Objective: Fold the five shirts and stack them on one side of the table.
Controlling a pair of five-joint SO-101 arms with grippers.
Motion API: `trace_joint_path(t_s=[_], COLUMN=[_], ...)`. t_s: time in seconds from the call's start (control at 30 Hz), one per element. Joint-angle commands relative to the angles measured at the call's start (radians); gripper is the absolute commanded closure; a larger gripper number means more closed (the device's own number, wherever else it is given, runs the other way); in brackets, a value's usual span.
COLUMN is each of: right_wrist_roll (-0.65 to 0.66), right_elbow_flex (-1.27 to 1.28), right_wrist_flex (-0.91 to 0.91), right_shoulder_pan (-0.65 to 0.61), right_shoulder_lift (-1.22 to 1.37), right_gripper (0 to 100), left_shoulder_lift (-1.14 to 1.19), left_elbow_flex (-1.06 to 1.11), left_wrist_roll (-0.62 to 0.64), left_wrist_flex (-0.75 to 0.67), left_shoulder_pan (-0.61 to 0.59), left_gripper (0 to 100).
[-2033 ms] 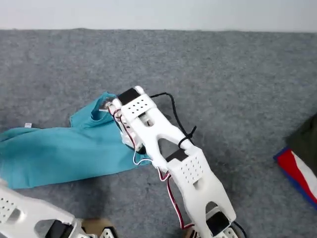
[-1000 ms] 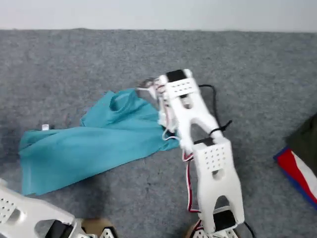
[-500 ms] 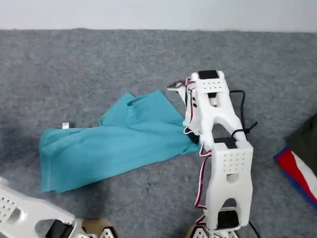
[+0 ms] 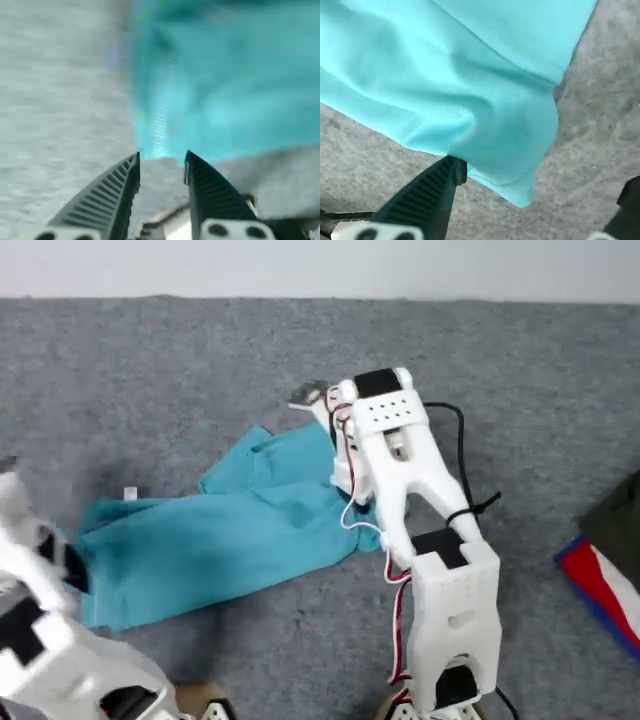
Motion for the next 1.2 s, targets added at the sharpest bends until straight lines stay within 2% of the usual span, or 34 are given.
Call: trace_joint_path(t_s=[0.0, 0.2, 0.4, 0.7, 0.77, 1.17], right_wrist_roll=[-0.012, -0.012, -0.012, -0.012, -0.012, -0.008], right_elbow_flex=[-0.006, -0.005, -0.002, -0.002, -0.002, 0.000], right_wrist_flex=[0.038, 0.039, 0.039, 0.039, 0.039, 0.038], right_shoulder_pan=[-0.008, -0.008, -0.004, -0.008, -0.007, -0.048], right_shoulder_lift=[-0.056, -0.056, -0.056, -0.054, -0.054, -0.054], right_gripper=[53.4, 53.4, 53.4, 53.4, 53.4, 53.4], left_shoulder_lift=[-0.167, -0.091, 0.077, 0.345, 0.400, 0.474], left_elbow_flex=[0.179, 0.189, 0.188, 0.139, 0.108, 0.039], left_wrist_roll=[-0.008, -0.009, -0.009, -0.011, -0.011, -0.012], left_wrist_flex=[0.028, 0.005, 0.008, 0.008, 0.008, 0.032], left_shoulder_pan=[0.133, 0.144, 0.097, 0.120, 0.114, -0.031], left_gripper=[85, 85, 85, 98, 99, 99])
